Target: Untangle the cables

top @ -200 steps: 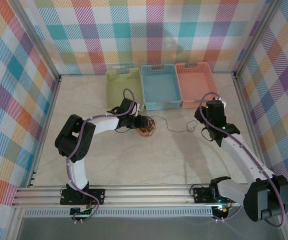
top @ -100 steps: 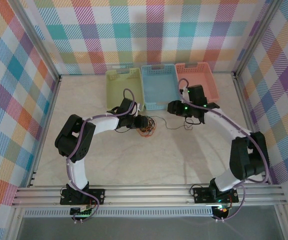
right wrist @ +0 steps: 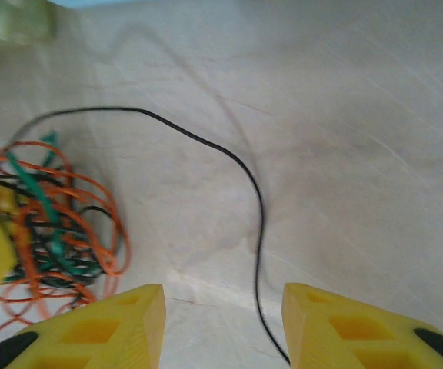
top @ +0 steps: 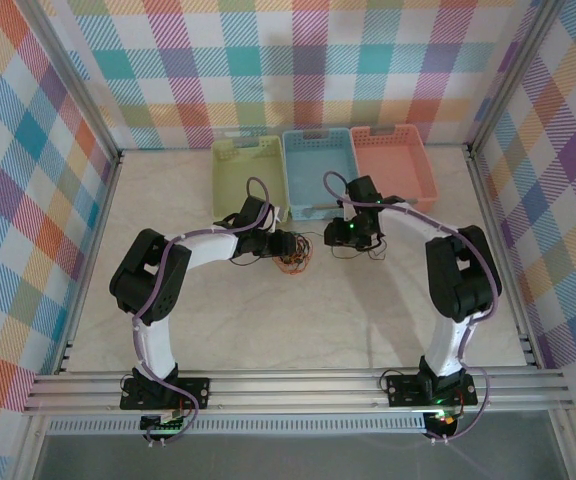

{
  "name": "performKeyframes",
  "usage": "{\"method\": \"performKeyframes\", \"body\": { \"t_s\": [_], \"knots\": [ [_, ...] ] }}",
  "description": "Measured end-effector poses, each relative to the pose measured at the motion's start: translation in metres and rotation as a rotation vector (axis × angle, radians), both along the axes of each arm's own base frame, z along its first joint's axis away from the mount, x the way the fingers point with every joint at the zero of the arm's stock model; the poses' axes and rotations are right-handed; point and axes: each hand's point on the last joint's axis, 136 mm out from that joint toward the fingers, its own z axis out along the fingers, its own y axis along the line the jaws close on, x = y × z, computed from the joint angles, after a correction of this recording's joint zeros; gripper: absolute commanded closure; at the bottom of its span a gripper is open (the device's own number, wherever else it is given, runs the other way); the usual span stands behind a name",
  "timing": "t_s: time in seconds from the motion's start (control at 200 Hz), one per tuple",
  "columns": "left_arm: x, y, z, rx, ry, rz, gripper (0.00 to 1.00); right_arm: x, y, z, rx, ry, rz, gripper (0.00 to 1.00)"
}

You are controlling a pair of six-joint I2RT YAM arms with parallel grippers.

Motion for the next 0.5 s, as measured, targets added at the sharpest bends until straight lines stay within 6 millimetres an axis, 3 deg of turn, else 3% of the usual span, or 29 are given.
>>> {"method": "performKeyframes", "body": {
  "t_s": [0.17, 0.5],
  "knots": [
    [0.0, 0.0, 0.0, 0.0, 0.0, 0.0, 0.61, -0.009, -0.002, -0.018, -0.087, 0.041, 0.026, 0.54],
    [0.0, 0.0, 0.0, 0.0, 0.0, 0.0, 0.6, -0.012, 0.002, -0.029, -0.212, 0.036, 0.096, 0.53]
  ]
}}
